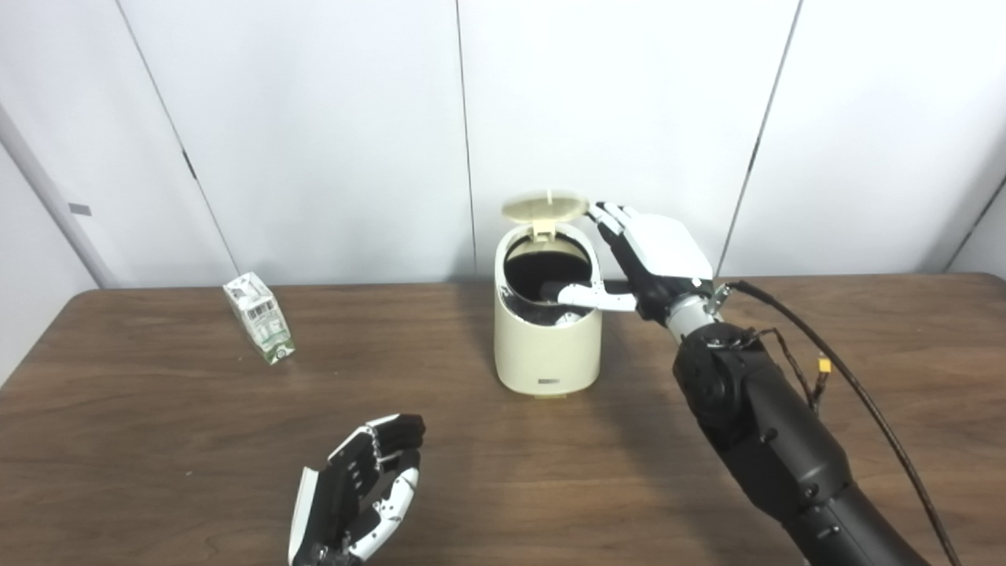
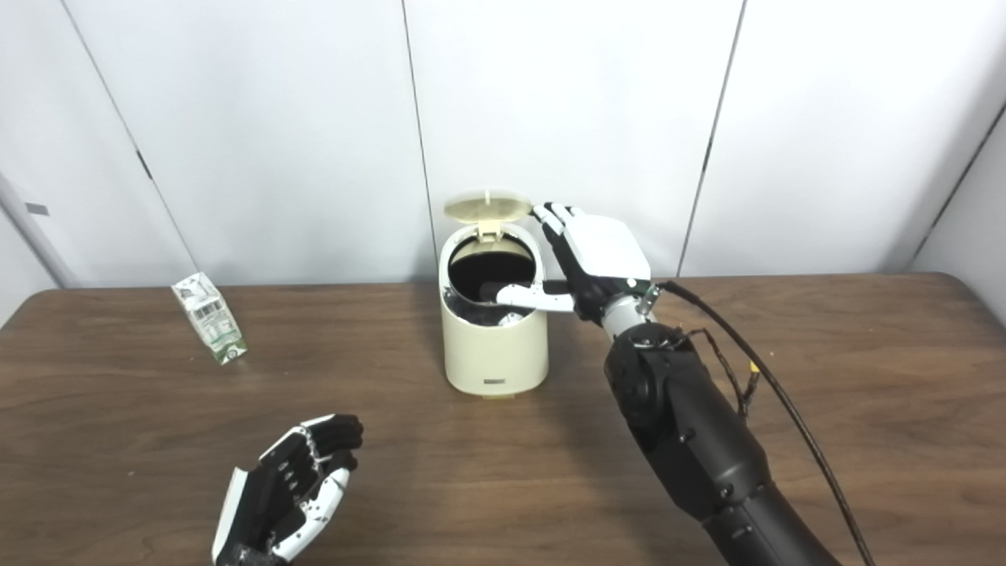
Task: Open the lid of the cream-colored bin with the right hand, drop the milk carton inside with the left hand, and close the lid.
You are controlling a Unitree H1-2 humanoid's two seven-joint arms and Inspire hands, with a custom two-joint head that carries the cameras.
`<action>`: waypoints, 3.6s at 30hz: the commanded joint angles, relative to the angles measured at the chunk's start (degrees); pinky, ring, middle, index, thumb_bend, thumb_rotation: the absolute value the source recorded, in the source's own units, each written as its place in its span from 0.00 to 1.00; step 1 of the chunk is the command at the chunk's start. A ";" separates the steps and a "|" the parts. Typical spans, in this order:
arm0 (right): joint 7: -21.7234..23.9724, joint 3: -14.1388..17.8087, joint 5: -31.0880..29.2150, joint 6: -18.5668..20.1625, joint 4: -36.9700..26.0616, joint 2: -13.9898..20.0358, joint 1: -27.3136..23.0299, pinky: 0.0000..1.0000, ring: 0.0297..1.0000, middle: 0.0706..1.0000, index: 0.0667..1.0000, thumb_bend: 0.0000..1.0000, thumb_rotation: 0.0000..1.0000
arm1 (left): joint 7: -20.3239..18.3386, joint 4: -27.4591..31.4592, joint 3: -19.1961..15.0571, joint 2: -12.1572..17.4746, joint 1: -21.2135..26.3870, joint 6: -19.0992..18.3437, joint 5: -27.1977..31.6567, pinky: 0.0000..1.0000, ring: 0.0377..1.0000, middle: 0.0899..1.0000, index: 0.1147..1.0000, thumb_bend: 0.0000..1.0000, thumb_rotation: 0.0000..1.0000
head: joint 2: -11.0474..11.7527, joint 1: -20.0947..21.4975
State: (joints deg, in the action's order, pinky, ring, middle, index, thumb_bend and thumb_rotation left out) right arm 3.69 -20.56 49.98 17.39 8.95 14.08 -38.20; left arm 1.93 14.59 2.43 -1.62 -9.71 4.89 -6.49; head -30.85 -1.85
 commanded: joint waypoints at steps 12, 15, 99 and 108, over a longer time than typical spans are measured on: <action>-2.28 9.54 -6.13 0.42 -16.15 -2.48 2.09 0.90 0.94 0.94 0.93 0.86 1.00 | 0.00 1.17 -0.18 0.42 1.01 1.74 0.14 0.65 0.70 0.68 0.66 0.22 0.17 | 0.09 0.25; -3.19 10.52 -6.51 0.18 -20.38 -3.30 5.85 0.84 0.93 0.95 0.93 0.87 1.00 | 0.08 1.25 -0.25 0.44 1.07 1.60 -0.05 0.65 0.70 0.67 0.65 0.22 0.19 | 0.21 0.18; -15.47 27.65 -37.84 -38.67 -10.72 -1.55 42.27 0.57 0.68 0.69 0.66 0.24 0.39 | -1.84 5.37 -18.26 18.55 19.41 -31.81 -3.88 0.87 1.00 1.00 1.00 0.98 0.42 | 5.46 -26.57; -14.23 28.72 -40.10 -39.66 -5.56 0.31 40.49 0.58 0.68 0.70 0.66 0.26 0.50 | -2.72 -2.29 -17.97 17.18 25.53 -31.79 -11.15 0.79 0.96 1.00 1.00 0.98 0.39 | 8.92 -33.88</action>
State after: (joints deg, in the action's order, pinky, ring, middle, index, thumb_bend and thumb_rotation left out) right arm -10.81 7.77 9.45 -20.05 -0.23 13.67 1.26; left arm -1.71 12.07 -15.62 14.82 12.81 -27.17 -15.79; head -21.98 -35.77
